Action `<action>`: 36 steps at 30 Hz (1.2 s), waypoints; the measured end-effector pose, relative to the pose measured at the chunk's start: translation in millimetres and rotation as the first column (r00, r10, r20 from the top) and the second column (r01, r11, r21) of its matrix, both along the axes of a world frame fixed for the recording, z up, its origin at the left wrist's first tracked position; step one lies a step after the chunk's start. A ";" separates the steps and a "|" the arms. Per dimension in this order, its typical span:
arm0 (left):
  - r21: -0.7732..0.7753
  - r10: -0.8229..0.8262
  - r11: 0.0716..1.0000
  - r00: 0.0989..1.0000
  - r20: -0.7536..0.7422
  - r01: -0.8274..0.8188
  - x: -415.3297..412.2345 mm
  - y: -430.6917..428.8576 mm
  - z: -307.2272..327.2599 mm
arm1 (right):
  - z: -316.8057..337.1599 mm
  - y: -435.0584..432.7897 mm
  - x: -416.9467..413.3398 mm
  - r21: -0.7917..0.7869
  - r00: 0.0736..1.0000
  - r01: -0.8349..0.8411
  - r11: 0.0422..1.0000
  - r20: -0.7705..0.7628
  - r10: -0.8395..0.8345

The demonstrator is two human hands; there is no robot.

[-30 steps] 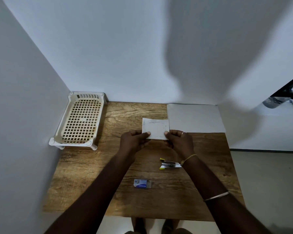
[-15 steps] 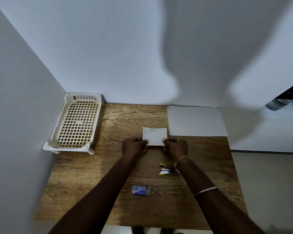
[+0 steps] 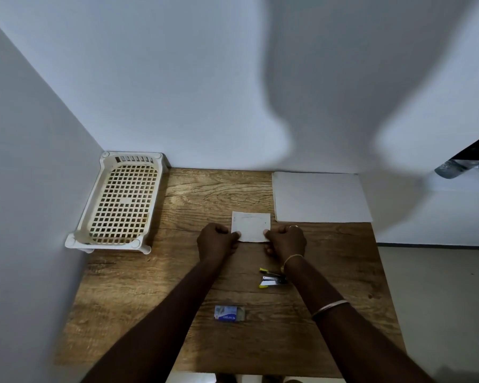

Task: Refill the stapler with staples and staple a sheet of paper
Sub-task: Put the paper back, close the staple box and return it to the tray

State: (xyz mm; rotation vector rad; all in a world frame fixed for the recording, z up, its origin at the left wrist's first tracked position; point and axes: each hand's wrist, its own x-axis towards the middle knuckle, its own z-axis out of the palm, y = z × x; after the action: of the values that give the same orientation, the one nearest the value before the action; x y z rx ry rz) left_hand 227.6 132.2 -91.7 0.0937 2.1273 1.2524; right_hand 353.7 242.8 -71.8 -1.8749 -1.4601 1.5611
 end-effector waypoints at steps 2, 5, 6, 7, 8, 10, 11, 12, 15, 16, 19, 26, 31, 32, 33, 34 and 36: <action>-0.042 -0.067 0.997 0.995 -0.077 0.064 -1.4 -1.5 -2.1 | -1.9 0.0 -0.4 0.022 0.999 -0.018 1.000 0.028 0.018; -0.139 -0.179 0.979 0.959 -0.220 0.151 -3.4 -4.6 -4.2 | -1.6 -0.2 0.4 0.066 0.994 -0.083 0.994 0.074 0.078; -0.173 -0.221 0.969 0.937 -0.271 0.178 -4.1 -5.8 -3.5 | -0.6 -0.2 0.8 0.095 0.988 -0.122 0.988 0.109 0.112; -0.205 -0.264 0.957 0.912 -0.315 0.206 -4.4 -6.9 -2.0 | 0.9 0.2 1.7 0.141 0.977 -0.167 0.976 0.159 0.144; -0.240 -0.307 0.943 0.885 -0.350 0.232 -4.4 -7.9 0.1 | 2.8 0.5 3.0 0.199 0.965 -0.201 0.959 0.210 0.158; -0.327 -0.388 0.908 0.820 -0.421 0.262 -2.5 -11.3 5.7 | 8.3 -1.7 6.4 0.341 0.954 -0.253 0.905 0.244 0.175; -0.364 -0.428 0.891 0.771 -0.472 0.271 -0.3 -14.1 8.0 | 10.5 -4.2 9.3 0.408 0.941 -0.311 0.858 0.260 0.217; -0.388 -0.468 0.875 0.705 -0.533 0.289 2.2 -18.4 9.9 | 12.7 -8.8 12.5 0.462 0.909 -0.402 0.791 0.303 0.286; -0.445 -0.612 0.778 0.375 -0.696 0.444 10.0 -34.6 10.7 | 10.7 -24.7 23.3 0.511 0.727 -0.687 0.517 0.499 0.471; -0.488 -0.663 0.710 0.248 -0.706 0.508 11.8 -39.9 8.5 | 8.4 -29.1 26.4 0.494 0.662 -0.750 0.441 0.558 0.501; -0.637 -0.828 0.470 0.054 -0.559 0.611 14.2 -49.0 4.0 | -0.3 -36.7 28.3 0.364 0.458 -0.889 0.278 0.689 0.562; -0.728 -0.943 0.265 0.013 -0.332 0.632 14.0 -44.7 -11.9 | -14.6 -41.9 28.5 0.156 0.284 -0.955 0.251 0.717 0.636; -0.711 -0.936 0.290 0.034 -0.351 0.640 2.7 -30.7 -20.3 | -14.8 -28.2 18.0 0.151 0.271 -0.960 0.237 0.722 0.637; -0.711 -0.934 0.295 0.037 -0.355 0.639 -1.3 -25.6 -20.6 | -14.1 -23.0 14.2 0.149 0.266 -0.961 0.232 0.723 0.637; -0.711 -0.935 0.295 0.037 -0.354 0.638 -5.8 -20.1 -20.3 | -13.4 -17.1 10.0 0.149 0.265 -0.962 0.230 0.722 0.639; -0.711 -0.935 0.294 0.040 -0.351 0.639 -10.3 -14.5 -19.6 | -12.8 -10.8 5.3 0.150 0.265 -0.962 0.230 0.720 0.642; -0.702 -0.933 0.304 0.054 -0.355 0.644 -19.4 -1.7 -18.3 | -12.3 4.0 -5.2 0.148 0.265 -0.962 0.231 0.717 0.645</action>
State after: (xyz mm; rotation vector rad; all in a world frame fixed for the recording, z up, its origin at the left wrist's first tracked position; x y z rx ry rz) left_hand 208.1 130.5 -110.1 1.7262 2.1698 -0.0300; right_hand 348.6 246.8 -84.0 -1.0468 -3.1874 0.5372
